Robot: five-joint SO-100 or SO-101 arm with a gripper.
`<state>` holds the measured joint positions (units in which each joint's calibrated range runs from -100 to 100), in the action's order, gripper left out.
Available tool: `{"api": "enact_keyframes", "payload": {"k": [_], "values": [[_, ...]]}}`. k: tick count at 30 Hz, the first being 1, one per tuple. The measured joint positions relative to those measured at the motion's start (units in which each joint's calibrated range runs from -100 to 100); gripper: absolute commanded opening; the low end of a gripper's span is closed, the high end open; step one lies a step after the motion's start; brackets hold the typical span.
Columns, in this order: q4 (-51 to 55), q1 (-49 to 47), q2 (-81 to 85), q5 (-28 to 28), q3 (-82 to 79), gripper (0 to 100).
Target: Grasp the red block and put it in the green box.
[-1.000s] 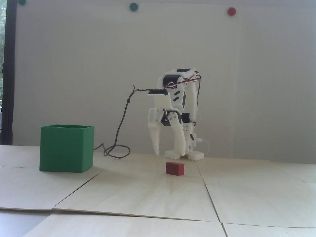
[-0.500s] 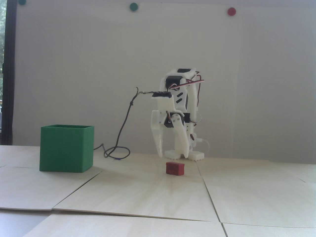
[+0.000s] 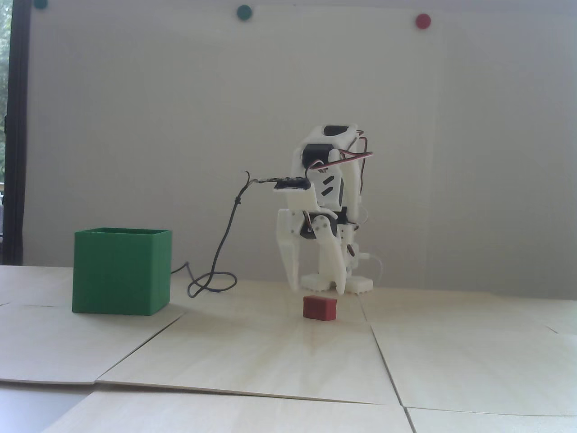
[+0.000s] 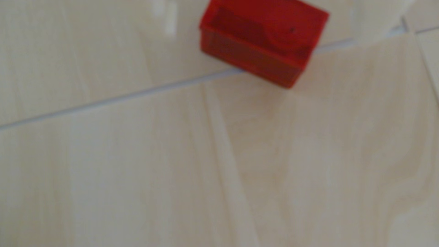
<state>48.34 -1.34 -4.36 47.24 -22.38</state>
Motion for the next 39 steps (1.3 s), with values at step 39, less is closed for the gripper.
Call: {"api": "enact_keyframes", "payload": {"k": [39], "values": [[0.0,3.8,0.2,-0.1,-2.1,27]]}}
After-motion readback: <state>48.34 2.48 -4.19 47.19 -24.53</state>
